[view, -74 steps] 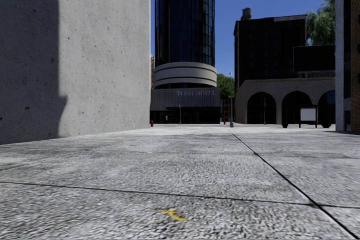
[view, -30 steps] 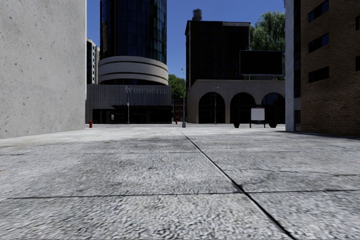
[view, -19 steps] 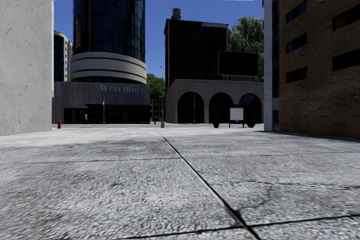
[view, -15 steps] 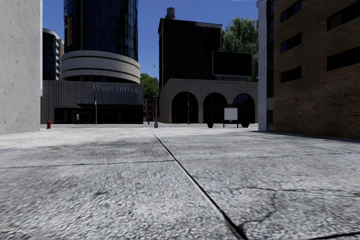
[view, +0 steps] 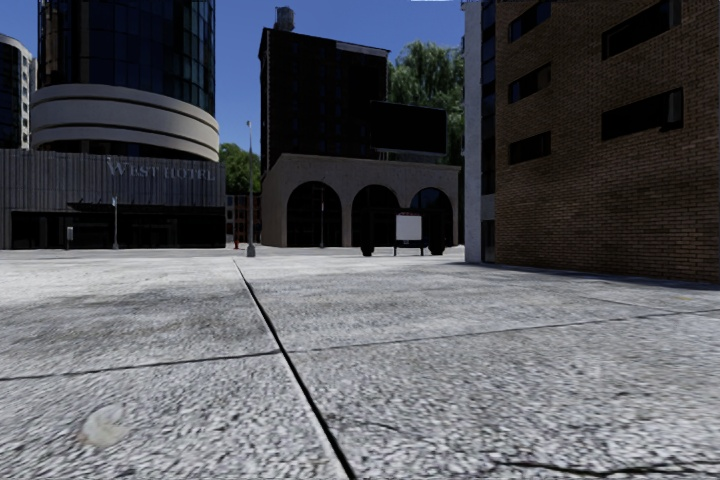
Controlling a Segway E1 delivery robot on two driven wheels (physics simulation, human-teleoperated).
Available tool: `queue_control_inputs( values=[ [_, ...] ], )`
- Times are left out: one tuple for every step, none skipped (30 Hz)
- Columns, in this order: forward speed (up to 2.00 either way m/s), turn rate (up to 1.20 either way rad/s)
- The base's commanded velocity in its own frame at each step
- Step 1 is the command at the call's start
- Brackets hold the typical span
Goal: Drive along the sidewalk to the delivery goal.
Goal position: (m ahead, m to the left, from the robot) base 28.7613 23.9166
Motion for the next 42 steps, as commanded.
queue_control_inputs(
  values=[
    [2.0, -0.57],
    [2.0, -0.57],
    [2.0, -0.57],
    [2.0, -0.57],
    [2.0, -0.09],
    [2.0, 0.0],
    [2.0, 0.0],
    [2.0, 0.0],
    [2.0, 0.0],
    [2.0, 0.0],
    [2.0, 0.0],
    [2.0, 0.0],
    [2.0, 0.0],
    [2.0, 0.0],
    [2.0, 0.0],
    [2.0, 0.0],
    [2.0, 0.0],
    [2.0, 0.0],
    [2.0, 0.0],
    [2.0, 0.0],
    [2.0, 0.0],
    [2.0, 0.0],
    [2.0, 0.0],
    [2.0, 0.0],
    [2.0, 0.0],
    [2.0, 0.0],
    [2.0, 0.0],
    [2.0, 0.0],
    [2.0, 0.0],
    [2.0, 0.0],
    [2.0, 0.0],
    [2.0, 0.0],
    [2.0, 0.0],
    [2.0, 0.0],
    [2.0, 0.0],
    [2.0, 0.0],
    [2.0, 0.0],
    [2.0, 0.0],
    [2.0, 0.0],
    [2.0, 0.0],
    [2.0, 0.0],
    [2.0, 0.0]
  ],
)
